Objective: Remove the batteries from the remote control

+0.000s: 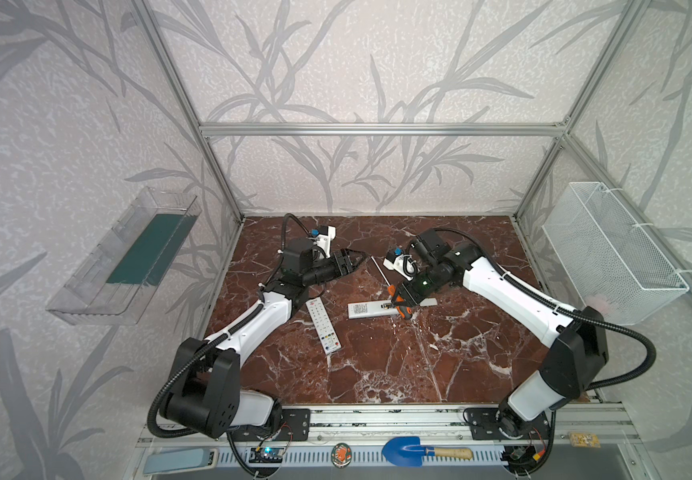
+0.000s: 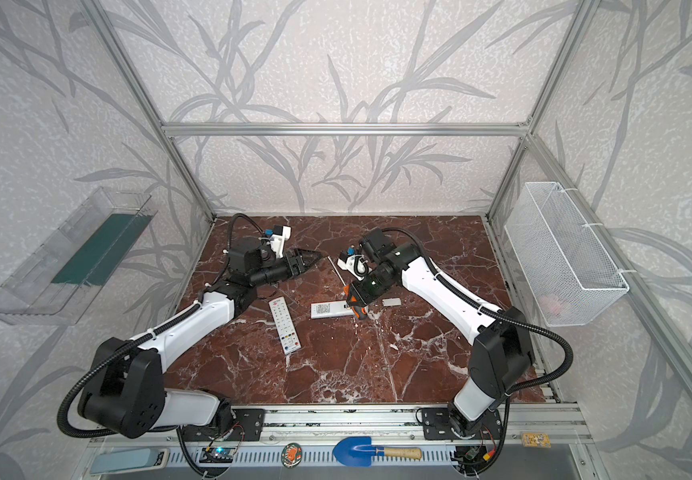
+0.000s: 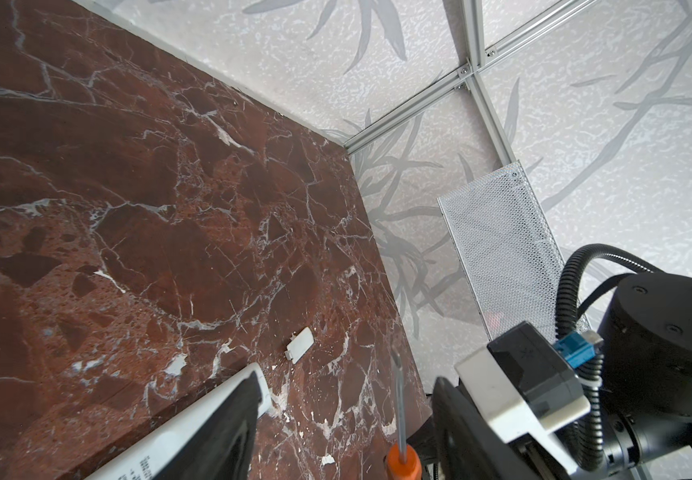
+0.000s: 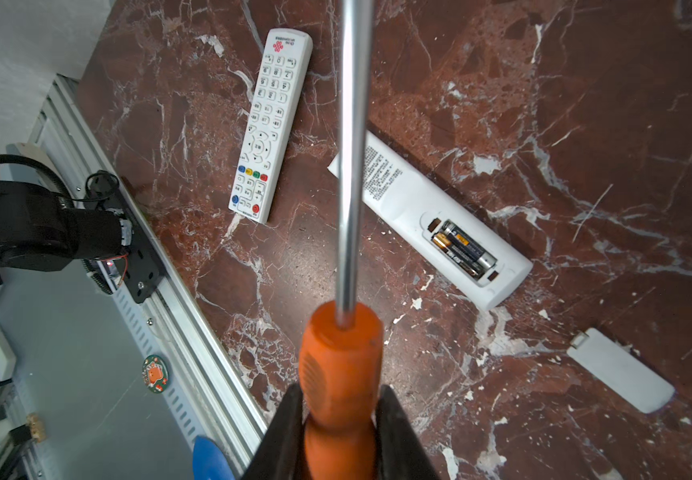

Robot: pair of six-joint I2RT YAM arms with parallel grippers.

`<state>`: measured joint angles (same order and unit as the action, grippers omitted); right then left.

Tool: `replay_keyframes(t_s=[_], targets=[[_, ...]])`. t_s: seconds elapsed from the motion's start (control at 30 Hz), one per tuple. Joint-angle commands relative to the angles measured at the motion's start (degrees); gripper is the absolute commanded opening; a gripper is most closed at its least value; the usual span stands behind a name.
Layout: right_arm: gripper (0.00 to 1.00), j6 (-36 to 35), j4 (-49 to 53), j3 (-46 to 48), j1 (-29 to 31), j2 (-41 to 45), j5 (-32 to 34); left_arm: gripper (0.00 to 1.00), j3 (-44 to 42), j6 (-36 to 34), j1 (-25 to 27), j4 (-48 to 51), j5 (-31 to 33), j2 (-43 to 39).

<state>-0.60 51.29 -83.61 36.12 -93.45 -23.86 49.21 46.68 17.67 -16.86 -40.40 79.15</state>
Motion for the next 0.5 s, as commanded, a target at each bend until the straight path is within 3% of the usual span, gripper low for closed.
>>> replay_keyframes(t_s=[0.0, 0.47], targets=[[0.00, -1.43, 2.49, -3.26, 1.42, -0.53, 7.07, 0.67, 0.09, 1.11, 0.43, -1.55, -0.74, -1.10], [0.00, -3.96, 6.05, -9.77, 4.87, -3.82, 11.74, 0.61, 3.63, 1.38, 3.19, -1.23, -0.55, 2.22]])
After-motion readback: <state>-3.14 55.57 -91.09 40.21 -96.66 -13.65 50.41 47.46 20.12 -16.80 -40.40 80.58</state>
